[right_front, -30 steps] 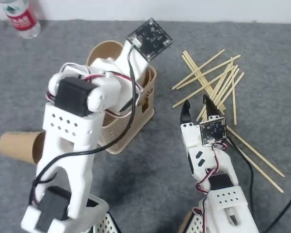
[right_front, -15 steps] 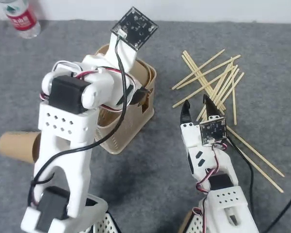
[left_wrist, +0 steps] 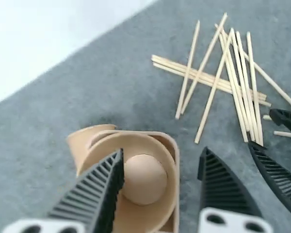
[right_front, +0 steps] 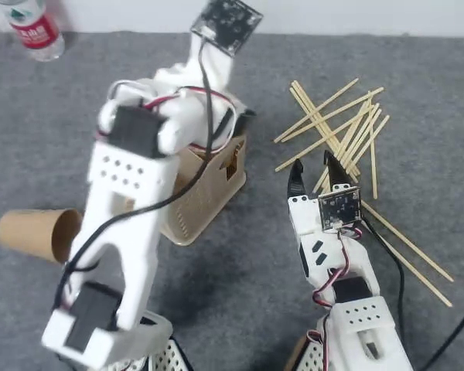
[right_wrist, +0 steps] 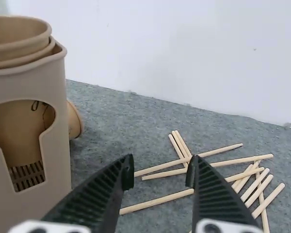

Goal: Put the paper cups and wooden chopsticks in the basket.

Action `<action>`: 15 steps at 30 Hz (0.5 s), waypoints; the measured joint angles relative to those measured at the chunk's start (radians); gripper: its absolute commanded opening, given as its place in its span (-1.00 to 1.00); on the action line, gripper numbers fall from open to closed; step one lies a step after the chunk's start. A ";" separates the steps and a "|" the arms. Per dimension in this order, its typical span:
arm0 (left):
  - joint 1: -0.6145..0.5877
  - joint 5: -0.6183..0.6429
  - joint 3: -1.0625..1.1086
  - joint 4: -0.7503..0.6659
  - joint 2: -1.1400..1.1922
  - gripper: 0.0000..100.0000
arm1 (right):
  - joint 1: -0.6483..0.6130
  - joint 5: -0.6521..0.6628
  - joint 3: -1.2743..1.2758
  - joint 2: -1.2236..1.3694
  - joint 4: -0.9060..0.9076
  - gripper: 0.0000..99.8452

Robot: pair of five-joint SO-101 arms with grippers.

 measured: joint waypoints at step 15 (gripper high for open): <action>-0.195 -0.021 -0.075 0.012 0.175 -0.52 | 0.000 0.000 0.000 0.000 0.000 -0.63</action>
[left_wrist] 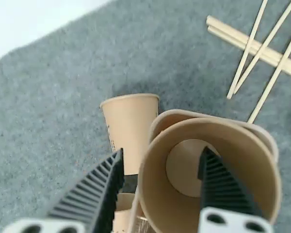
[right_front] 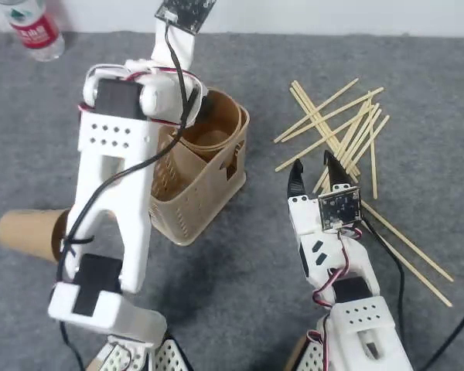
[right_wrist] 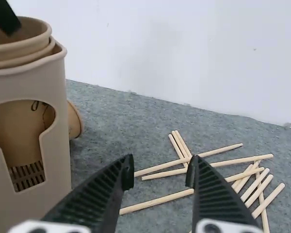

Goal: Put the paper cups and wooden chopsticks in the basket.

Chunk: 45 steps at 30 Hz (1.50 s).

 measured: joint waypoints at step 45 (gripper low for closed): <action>-0.354 -0.577 -0.150 -0.037 0.606 -0.52 | -0.017 0.000 0.000 0.000 0.000 -0.63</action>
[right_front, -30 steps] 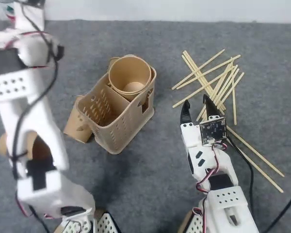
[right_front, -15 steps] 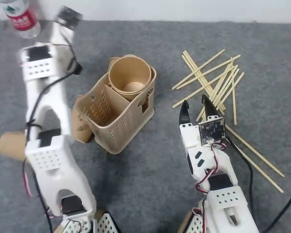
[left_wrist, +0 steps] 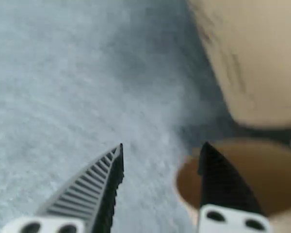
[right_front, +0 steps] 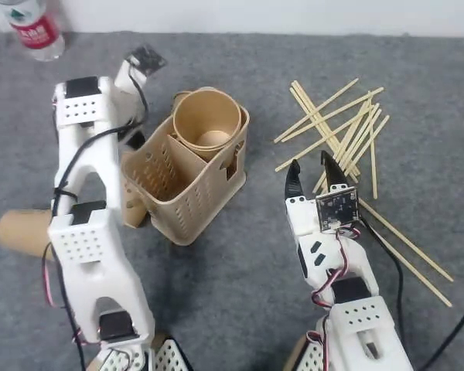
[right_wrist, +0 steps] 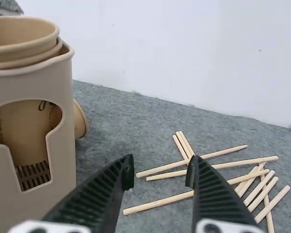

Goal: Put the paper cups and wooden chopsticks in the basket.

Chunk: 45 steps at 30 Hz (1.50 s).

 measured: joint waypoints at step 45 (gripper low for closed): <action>-0.226 -0.393 0.692 0.325 -0.919 -0.51 | 0.000 0.000 0.000 0.000 0.000 -0.64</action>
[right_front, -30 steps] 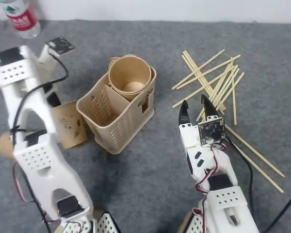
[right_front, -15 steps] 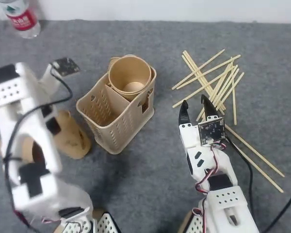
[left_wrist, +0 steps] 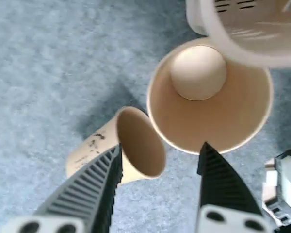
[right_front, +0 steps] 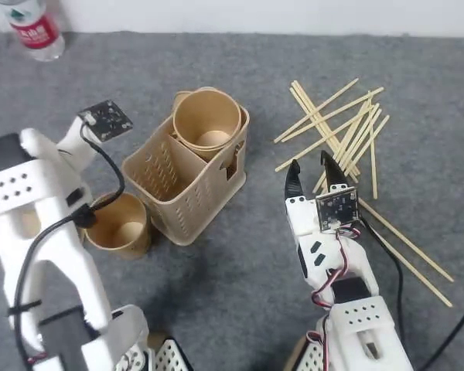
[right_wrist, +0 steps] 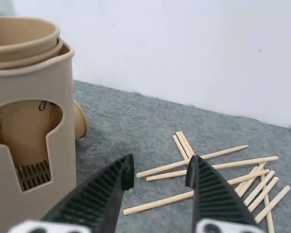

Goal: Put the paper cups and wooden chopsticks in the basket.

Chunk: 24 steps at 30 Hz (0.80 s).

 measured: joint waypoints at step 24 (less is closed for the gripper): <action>0.094 0.155 -0.048 -0.140 0.384 -0.98 | 0.000 0.000 0.000 0.000 0.000 -0.63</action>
